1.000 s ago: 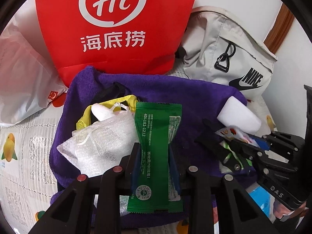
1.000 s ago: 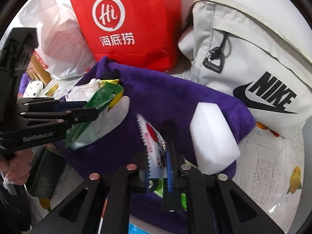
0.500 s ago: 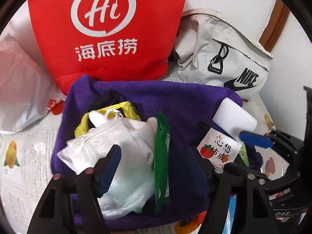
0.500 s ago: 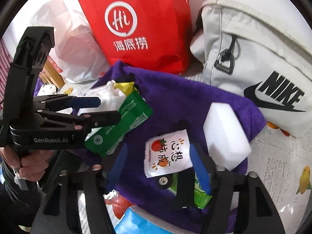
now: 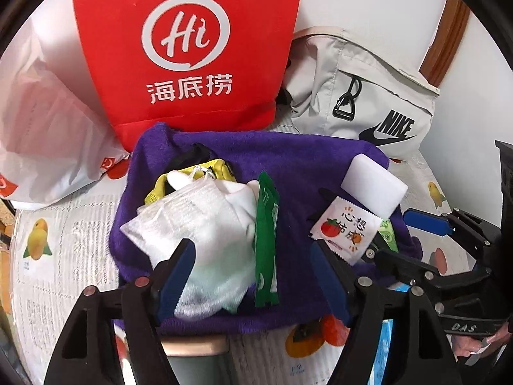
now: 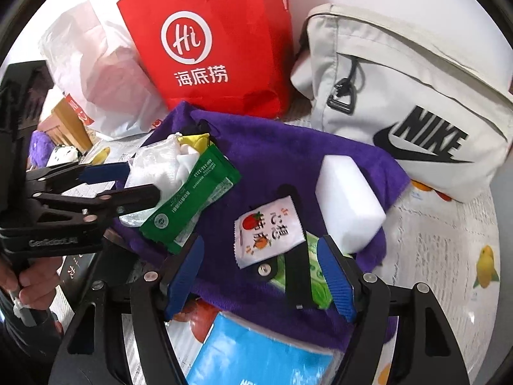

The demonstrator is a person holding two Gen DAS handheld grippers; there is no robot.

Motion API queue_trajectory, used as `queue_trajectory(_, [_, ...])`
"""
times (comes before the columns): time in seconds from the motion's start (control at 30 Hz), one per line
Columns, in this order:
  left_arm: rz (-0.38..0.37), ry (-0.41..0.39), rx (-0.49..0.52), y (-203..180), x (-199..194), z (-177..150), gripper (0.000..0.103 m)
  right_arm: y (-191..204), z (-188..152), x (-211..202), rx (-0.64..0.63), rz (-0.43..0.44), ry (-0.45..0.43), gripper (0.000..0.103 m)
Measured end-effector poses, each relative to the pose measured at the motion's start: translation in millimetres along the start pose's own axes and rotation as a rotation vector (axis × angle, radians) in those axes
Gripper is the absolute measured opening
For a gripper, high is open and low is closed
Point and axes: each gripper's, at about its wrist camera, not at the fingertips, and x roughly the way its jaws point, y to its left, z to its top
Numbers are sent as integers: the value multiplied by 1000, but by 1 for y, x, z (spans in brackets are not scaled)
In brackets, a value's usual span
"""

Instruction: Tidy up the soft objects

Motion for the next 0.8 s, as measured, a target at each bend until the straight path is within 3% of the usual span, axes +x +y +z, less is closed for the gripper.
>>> queue_trajectory(0.17, [21,-22,-12,-1,-22,-11,82,3,-8,-13,27,-31,6,80])
queue_trajectory(0.23, [29,-20,-15,-1,-30,-16,91,6,-11,-19,35,-41,8,82])
queue_trajectory(0.3, [41,-21,-13,-3,-41,-23,94,9,-16,-27,40,-59,6,90])
queue_trajectory(0.53, [87,-52,-28,-7,-86,-56,95,33,-40,-71,30,-107,-51,94])
queue_trajectory(0.8, [119,-139,-39,-16,-143,-99,95,59,-77,-128,61,-157,-133,97])
